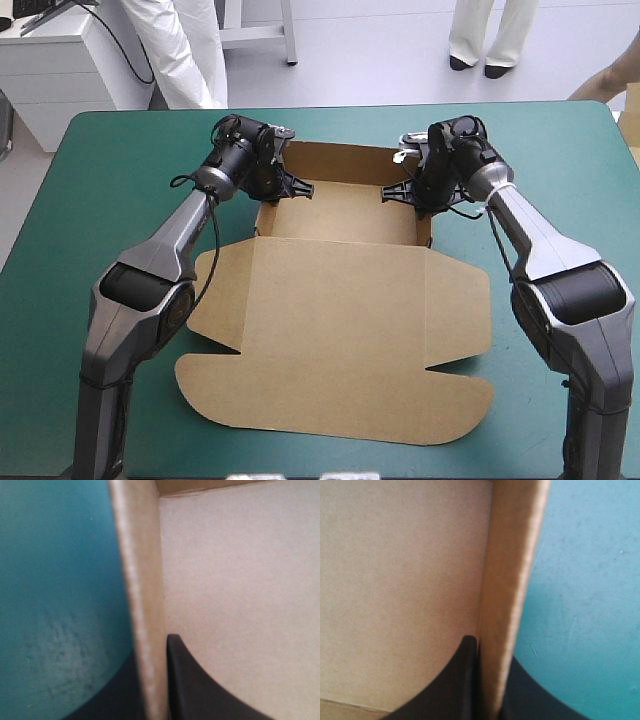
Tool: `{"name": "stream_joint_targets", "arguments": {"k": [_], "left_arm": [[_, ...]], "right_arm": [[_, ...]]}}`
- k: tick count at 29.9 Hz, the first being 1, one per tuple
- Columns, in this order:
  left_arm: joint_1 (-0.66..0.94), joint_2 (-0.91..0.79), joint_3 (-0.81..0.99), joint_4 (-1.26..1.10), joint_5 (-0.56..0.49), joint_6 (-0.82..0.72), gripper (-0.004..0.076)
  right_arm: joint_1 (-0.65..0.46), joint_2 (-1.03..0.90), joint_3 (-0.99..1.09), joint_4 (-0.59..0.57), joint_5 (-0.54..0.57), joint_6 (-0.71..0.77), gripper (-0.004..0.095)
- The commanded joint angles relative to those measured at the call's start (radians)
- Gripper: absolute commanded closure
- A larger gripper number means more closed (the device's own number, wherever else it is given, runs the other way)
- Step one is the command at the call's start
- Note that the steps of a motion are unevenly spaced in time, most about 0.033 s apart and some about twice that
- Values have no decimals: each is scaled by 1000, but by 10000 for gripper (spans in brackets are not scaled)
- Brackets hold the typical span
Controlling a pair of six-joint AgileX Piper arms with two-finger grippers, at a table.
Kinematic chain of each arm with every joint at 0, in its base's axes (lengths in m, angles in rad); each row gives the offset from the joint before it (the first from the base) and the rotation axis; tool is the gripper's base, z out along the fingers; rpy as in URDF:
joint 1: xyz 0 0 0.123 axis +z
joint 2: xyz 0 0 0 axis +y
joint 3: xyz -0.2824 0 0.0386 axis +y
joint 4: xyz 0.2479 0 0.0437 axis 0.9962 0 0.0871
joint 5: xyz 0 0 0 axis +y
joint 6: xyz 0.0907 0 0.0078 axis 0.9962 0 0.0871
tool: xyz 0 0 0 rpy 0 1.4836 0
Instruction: Fold the box
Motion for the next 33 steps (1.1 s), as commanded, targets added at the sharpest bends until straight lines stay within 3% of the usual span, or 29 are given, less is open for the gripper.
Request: {"name": "stream_joint_targets", "arguments": {"k": [1,6,9,13,17,19,22,33], "left_arm": [[-12,-48,-23,-38,22,54,756],[-12,-53,-23,-35,18,56,754],[-10,-60,-23,-35,18,56,688],[-5,-73,-23,-46,18,56,471],[-5,-86,-26,-46,24,56,280],[-5,-93,-26,-46,18,56,265],[-5,-102,-30,-46,18,56,265],[-5,-178,-28,-46,19,81,265]], "right_arm": [[6,-46,-24,-23,-15,-62,908],[6,-46,-24,-18,-10,-62,907],[6,-46,-24,-18,-3,-64,891],[6,-46,-24,-18,12,-64,780],[6,-50,-24,-16,26,-58,542],[6,-56,-24,-16,30,-54,415],[6,-77,-24,-16,28,-54,299],[3,-153,-63,-49,63,-46,281]]}}
